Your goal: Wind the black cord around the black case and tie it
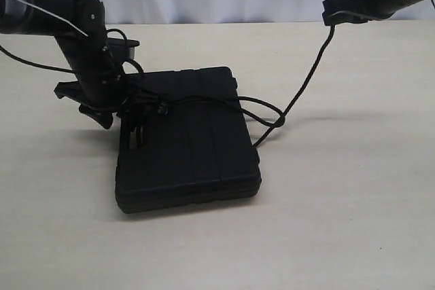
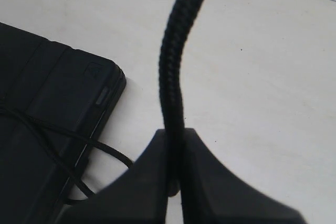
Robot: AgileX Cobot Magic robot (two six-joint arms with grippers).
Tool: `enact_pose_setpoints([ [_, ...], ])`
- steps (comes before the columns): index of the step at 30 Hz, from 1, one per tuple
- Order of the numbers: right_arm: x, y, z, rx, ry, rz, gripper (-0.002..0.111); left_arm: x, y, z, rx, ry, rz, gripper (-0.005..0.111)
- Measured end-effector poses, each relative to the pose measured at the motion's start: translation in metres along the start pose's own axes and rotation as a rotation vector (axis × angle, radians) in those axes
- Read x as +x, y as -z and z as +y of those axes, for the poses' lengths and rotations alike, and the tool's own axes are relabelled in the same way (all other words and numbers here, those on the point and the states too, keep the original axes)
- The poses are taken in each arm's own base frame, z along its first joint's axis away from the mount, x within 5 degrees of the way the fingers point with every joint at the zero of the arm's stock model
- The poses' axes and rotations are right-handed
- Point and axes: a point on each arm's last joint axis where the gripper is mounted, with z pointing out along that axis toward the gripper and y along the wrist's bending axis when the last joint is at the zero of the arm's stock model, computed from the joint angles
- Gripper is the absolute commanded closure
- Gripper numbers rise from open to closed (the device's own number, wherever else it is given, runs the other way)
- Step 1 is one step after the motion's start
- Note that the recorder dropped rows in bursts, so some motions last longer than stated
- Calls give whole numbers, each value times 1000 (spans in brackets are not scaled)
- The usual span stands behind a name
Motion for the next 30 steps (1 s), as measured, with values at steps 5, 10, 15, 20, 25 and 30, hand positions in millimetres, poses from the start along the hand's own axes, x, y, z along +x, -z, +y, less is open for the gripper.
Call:
enact_pose_setpoints([
  [5, 0, 0, 0, -1, -4, 1, 104, -4, -12, 0, 9, 9, -23, 63],
  [10, 1, 0, 0, 4, -18, 8, 104, -6, -16, 1, 10, 17, -33, 96],
  [15, 4, 0, -4, 41, -29, 43, 104, -11, -15, 16, 39, 134, -50, 107],
  [20, 10, 9, -21, 97, -88, 56, 104, -12, 4, 41, 27, 178, -67, 107],
  [25, 21, 23, -42, 150, -163, 49, 104, -12, 34, 56, 30, 217, -139, 107],
  [30, 50, 26, -64, 254, -246, 14, 104, -11, 43, 65, 29, 227, -147, 107],
])
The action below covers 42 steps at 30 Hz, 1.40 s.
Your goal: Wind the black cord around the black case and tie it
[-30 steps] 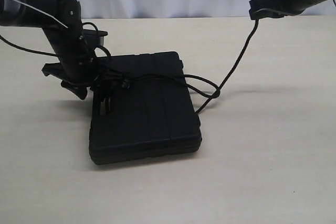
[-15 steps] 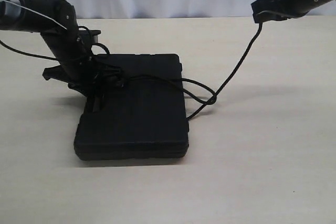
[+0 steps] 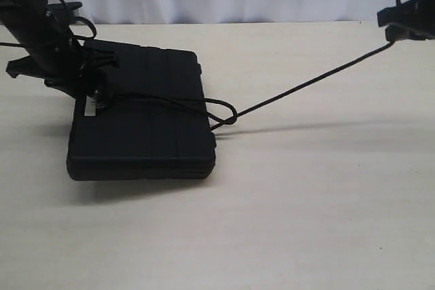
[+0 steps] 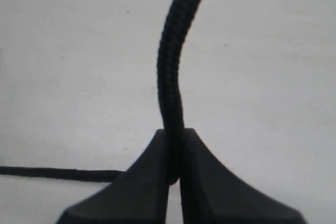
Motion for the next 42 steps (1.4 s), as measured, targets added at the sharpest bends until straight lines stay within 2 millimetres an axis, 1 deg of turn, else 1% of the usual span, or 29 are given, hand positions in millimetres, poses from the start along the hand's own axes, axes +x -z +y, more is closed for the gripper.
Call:
enact_pose_setpoints([
  [5, 35, -13, -27, 112, -114, -13, 104, 1, 0, -1, 24, 3, 10, 107],
  [8, 54, -18, -41, 192, -177, -46, 104, 0, 0, -6, 49, 13, 0, 107],
  [10, 65, -21, -47, 237, -209, -70, 104, -1, 0, -8, 65, 20, -14, 107],
  [14, 81, -25, -50, 296, -235, -96, 104, -2, 0, -11, 84, 19, -29, 107],
  [17, 85, -26, -51, 317, -243, -108, 104, -2, 0, -12, 97, 19, -34, 107],
  [26, 85, -27, -54, 339, -253, -134, 104, -4, 0, -16, 109, 16, -59, 107],
  [30, 90, -36, -58, 367, -279, -145, 104, -6, 1, -19, 148, 1, -78, 107],
  [35, 103, -50, -65, 415, -306, -153, 104, -6, 2, -23, 208, -19, -85, 107],
  [42, 114, -66, -69, 428, -327, -127, 104, -9, 3, -11, 267, 19, -74, 107],
])
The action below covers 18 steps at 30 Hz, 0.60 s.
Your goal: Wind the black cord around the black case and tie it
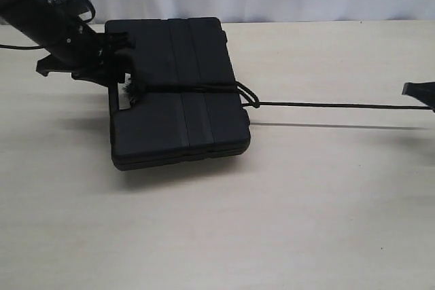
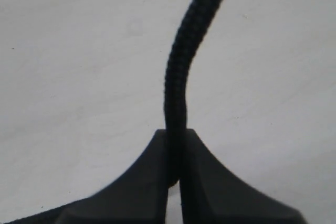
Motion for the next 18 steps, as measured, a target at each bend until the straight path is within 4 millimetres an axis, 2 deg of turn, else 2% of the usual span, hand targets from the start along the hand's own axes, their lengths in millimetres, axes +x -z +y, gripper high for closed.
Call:
enact_pose_setpoints([
  [9, 4, -4, 1, -1, -18, 13, 104, 0, 2, 6, 13, -47, 15, 107],
  [18, 4, -4, 2, -2, -16, 12, 104, 4, -31, 23, -2, -13, 83, 107],
])
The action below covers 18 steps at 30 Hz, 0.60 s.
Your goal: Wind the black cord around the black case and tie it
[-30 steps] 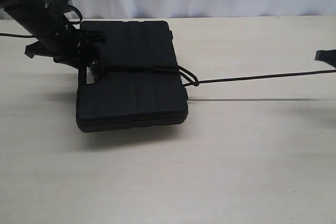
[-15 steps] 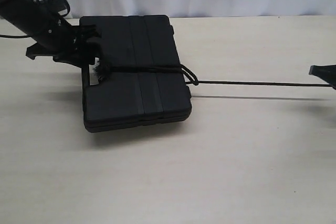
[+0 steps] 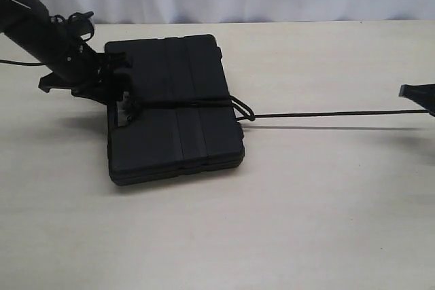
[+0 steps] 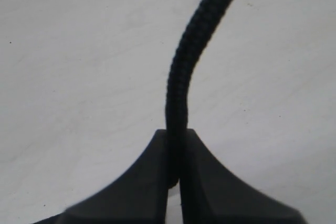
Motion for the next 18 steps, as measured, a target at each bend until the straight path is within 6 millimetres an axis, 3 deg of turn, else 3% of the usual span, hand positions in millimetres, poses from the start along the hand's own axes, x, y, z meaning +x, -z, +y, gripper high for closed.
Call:
enact_pose_setpoints([
  [15, 1, 0, 2, -9, 3, 14, 104, -6, -1, 5, -47, -31, -67, 106],
  [18, 2, 0, 2, -11, 3, 18, 104, -8, -1, 6, -53, -35, -88, 99],
])
